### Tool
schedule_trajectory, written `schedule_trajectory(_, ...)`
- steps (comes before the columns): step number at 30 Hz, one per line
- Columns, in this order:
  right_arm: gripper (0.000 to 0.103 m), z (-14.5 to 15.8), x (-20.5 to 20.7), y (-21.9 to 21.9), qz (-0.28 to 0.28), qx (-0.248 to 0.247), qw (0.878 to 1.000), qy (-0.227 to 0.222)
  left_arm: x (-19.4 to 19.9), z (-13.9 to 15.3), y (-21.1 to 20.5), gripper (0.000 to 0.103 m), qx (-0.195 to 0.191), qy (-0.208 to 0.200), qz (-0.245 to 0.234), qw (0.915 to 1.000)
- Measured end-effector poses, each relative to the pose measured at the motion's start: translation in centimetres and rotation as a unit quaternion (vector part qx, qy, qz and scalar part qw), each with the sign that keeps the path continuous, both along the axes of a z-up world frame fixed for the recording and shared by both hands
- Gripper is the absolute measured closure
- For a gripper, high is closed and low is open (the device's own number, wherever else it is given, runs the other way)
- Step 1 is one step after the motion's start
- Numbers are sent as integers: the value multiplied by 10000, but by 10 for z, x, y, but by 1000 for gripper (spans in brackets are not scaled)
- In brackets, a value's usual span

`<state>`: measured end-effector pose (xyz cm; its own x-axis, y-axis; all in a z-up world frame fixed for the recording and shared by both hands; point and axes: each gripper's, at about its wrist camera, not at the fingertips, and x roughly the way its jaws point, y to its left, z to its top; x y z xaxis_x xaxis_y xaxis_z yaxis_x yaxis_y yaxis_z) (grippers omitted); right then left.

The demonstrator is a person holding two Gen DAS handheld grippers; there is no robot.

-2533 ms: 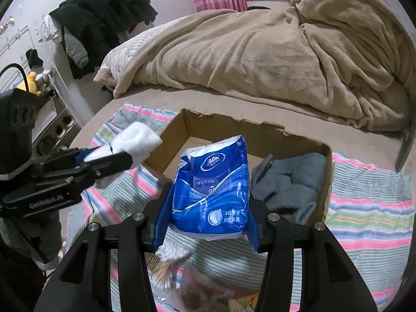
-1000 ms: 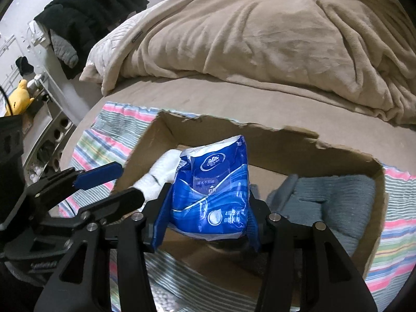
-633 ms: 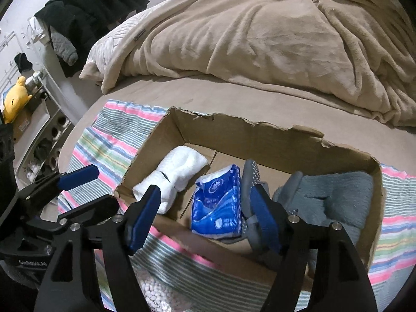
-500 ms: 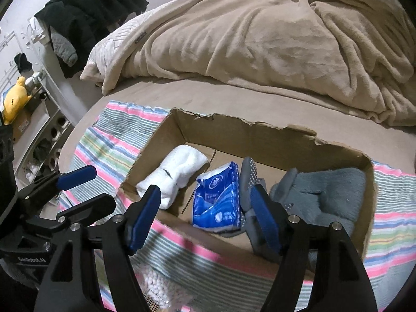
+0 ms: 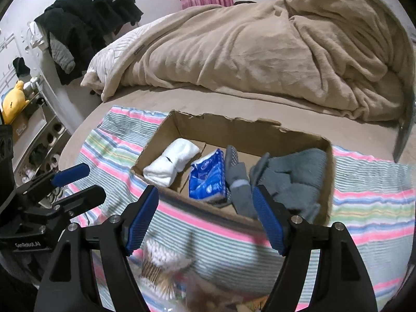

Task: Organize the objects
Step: 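Move both grippers back toward the cotton swab bag and cartoon tissue pack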

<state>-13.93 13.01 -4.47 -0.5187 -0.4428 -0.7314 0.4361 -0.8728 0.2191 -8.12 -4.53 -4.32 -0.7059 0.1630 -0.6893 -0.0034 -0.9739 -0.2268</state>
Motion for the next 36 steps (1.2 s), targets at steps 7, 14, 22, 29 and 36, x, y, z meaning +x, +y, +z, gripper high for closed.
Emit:
schedule_trajectory(7, 25, 2, 18, 20, -190, -3, 9998, 12, 14, 2, 11, 22, 4, -23, -78, 10000)
schedule_trajectory(14, 25, 1, 38, 37, -354, 100, 9993, 32, 23, 0, 20, 22, 40, -58, -122, 9999)
schedule_trajectory(22, 25, -4, 54, 51, -467, 134, 9988, 5, 33, -6, 38, 22, -3, -166, -293, 9994)
schedule_trajectory(29, 25, -22, 68, 67, -537, 146, 9983, -149, 39, -16, 49, 22, -24, -293, -342, 9990)
schedule_trajectory(36, 25, -38, 79, 75, -483, 129, 9983, -296, 40, -30, 60, 22, -102, -502, -414, 9978)
